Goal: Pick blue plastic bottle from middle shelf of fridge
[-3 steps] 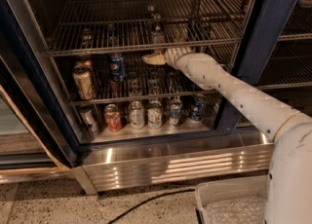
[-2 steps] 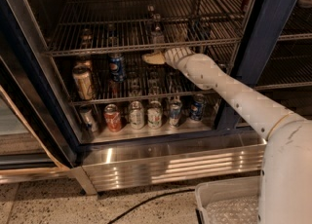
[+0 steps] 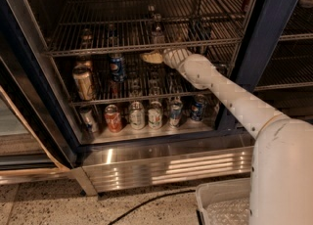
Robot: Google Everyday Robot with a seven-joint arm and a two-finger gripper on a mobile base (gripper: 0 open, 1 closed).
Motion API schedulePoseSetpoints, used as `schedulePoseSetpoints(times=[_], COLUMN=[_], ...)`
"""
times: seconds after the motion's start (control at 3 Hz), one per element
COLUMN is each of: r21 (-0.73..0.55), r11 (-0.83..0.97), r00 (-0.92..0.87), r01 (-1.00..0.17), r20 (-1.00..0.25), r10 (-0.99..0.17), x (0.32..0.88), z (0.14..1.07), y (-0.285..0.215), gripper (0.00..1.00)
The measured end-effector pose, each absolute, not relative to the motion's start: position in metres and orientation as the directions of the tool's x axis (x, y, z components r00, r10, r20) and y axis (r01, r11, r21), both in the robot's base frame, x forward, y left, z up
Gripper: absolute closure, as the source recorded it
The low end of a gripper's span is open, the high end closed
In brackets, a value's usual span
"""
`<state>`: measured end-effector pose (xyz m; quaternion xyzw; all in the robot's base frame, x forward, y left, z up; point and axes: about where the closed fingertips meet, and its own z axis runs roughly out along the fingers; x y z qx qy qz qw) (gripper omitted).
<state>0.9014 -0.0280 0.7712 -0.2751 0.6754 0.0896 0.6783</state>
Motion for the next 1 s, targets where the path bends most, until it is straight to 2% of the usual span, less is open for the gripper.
schedulePoseSetpoints(times=[1.0], r21=[-0.253], r11=[0.854], r00=[0.078], r01=[-0.455], r20=[-0.966], r10=[-0.245], x=[0.938], z=[0.773], y=[-0.028], gripper=[0.0])
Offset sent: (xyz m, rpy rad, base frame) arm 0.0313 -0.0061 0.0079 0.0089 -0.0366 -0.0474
